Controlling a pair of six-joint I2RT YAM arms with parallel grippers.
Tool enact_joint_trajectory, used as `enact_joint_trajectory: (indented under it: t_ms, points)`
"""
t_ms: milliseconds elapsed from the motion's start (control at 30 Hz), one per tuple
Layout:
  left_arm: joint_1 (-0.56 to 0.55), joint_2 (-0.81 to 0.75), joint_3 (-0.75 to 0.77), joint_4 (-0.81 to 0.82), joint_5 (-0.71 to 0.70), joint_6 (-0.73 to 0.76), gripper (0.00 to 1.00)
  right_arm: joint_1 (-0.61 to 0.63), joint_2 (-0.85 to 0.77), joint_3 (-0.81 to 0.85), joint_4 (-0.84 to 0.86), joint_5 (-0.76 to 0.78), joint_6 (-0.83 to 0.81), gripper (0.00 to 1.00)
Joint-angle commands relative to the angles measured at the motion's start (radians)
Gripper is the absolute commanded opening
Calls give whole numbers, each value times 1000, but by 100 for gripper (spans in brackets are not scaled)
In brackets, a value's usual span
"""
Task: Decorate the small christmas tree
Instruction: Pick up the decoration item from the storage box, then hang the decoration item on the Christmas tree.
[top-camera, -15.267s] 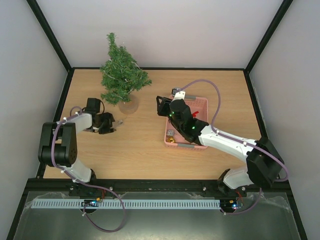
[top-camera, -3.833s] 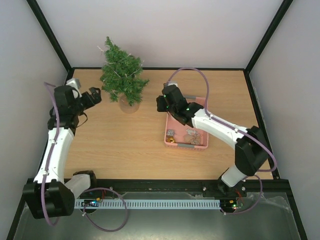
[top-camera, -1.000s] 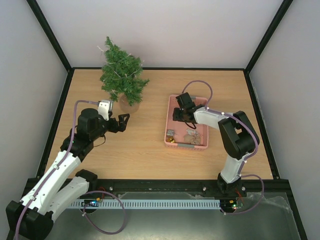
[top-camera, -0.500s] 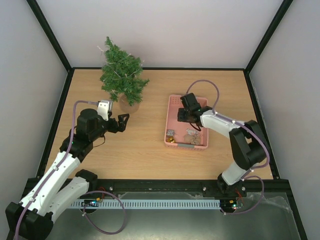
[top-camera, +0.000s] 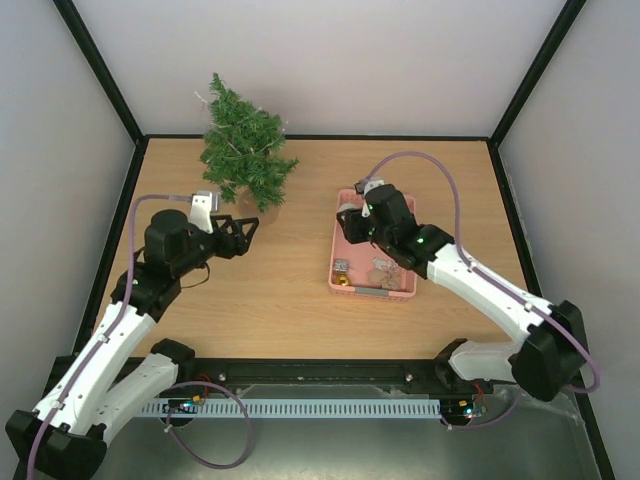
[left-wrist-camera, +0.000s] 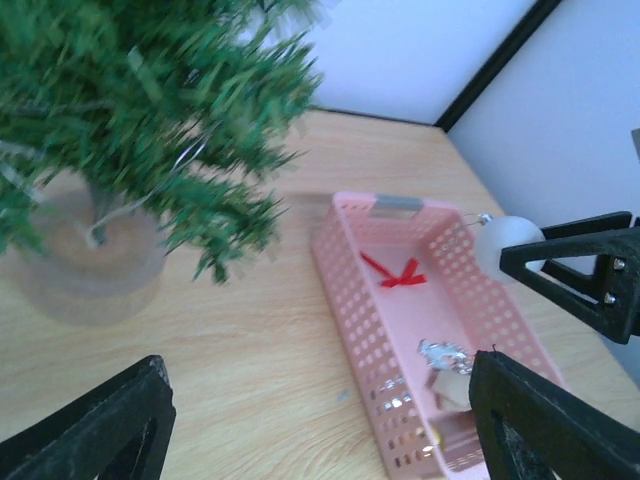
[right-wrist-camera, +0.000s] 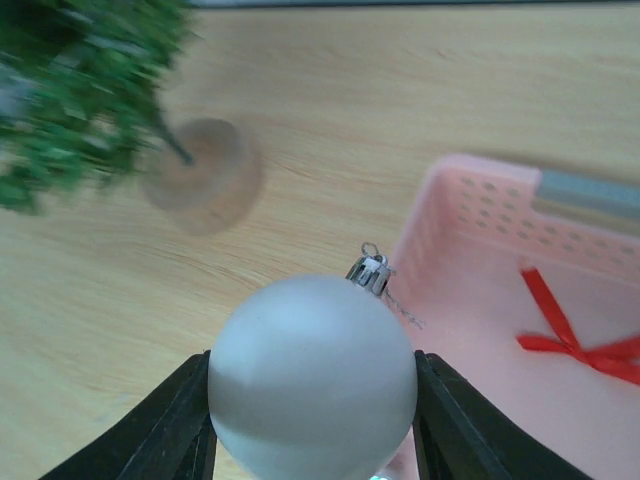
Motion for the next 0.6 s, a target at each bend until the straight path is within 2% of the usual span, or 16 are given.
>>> enact_joint_trajectory:
  t_ms: [0,100,200,267,433,567]
  points:
    - [-3,6,75,36,156,-104,79,34,-87,64,33,-109,-38,45]
    - [-3,19,82,105,315,-158,74,55,-109,91,54,-227,-52,45]
    - [-6,31,72,199,476,-211,69,74,-117,131,50,-261,-60,45]
    - [-13,26,46,266,535,-210,68,80,-115,164,44,-287,-52,45]
    - [-17,28,26,263,423,-180,57,93,-119,186,100,-427,1,45]
    - [-17,60,51,263,421,-274,56,100,-120,186,126,-479,8,45]
